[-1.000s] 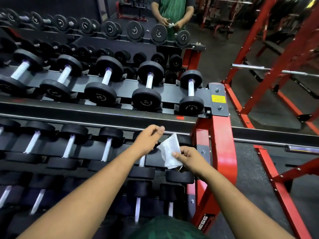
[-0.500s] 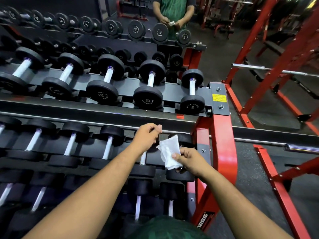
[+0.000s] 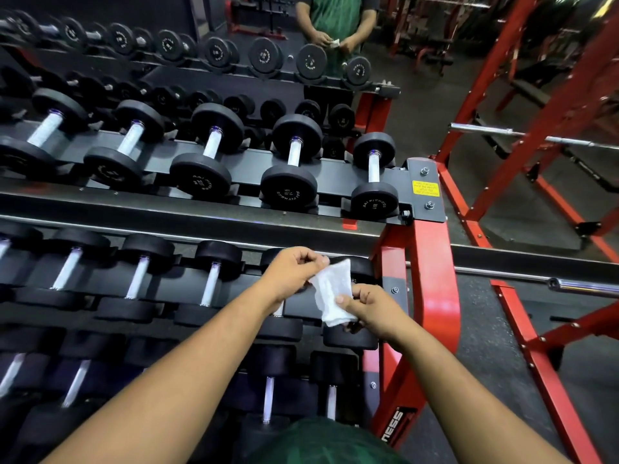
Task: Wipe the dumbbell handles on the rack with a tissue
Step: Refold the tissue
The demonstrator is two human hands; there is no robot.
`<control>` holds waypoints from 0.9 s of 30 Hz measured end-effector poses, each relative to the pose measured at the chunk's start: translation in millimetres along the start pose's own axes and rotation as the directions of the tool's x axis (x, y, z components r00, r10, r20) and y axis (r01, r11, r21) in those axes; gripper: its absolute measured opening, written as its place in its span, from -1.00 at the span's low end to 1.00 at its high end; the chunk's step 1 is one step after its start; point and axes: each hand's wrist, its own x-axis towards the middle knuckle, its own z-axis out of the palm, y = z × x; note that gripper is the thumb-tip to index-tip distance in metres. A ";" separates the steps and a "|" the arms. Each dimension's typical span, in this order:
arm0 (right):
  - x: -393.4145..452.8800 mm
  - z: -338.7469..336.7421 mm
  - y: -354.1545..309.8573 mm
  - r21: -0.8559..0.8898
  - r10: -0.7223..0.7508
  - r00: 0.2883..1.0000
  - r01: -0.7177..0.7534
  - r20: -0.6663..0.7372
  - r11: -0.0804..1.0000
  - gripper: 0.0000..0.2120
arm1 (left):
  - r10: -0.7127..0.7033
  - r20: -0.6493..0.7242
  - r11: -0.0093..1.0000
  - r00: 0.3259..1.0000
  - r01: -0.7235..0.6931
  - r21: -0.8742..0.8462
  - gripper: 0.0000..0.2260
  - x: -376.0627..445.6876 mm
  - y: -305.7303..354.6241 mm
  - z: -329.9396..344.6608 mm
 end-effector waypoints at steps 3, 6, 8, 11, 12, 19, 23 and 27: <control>-2.4 2.0 4.1 0.006 0.013 1.000 -0.013 0.001 1.000 -0.74 | 0.038 -0.119 0.999 0.992 -0.040 -0.010 -0.85 1.8 5.5 -7.4; -4.0 2.7 2.0 0.042 0.007 0.999 -0.006 -0.032 0.999 -0.77 | -0.014 0.000 0.997 1.000 0.014 0.071 -0.72 -5.7 -0.7 -6.8; -2.8 2.3 0.8 0.067 -0.005 0.998 0.009 -0.058 0.998 -0.76 | -0.068 0.087 0.993 0.994 0.059 0.104 -0.66 -11.9 -12.3 -0.9; 0.0 2.7 -1.6 0.078 -0.002 0.995 0.010 -0.101 0.997 -0.73 | -0.022 0.138 0.992 0.990 0.004 0.126 -0.73 -15.9 -26.3 9.8; 1.7 3.2 -2.3 0.073 0.007 0.994 0.001 -0.108 0.997 -0.72 | 0.004 0.113 0.991 0.994 -0.019 0.130 -0.80 -15.6 -27.6 12.3; 4.6 -7.7 -13.7 0.243 -0.041 0.989 0.076 -0.143 0.967 -0.83 | 0.071 0.064 0.984 0.995 -0.081 0.158 -0.97 -11.1 -20.7 7.5; 6.3 -6.4 -15.8 0.356 -0.081 0.990 0.118 -0.116 0.927 -0.76 | 0.124 0.065 0.991 0.990 -0.127 0.044 -0.89 -14.4 -12.7 8.0; 4.5 -3.3 -21.4 0.437 -0.037 0.989 0.098 -0.145 0.894 -0.87 | 0.124 0.103 0.990 0.987 -0.116 -0.078 -0.75 -15.8 -12.1 8.2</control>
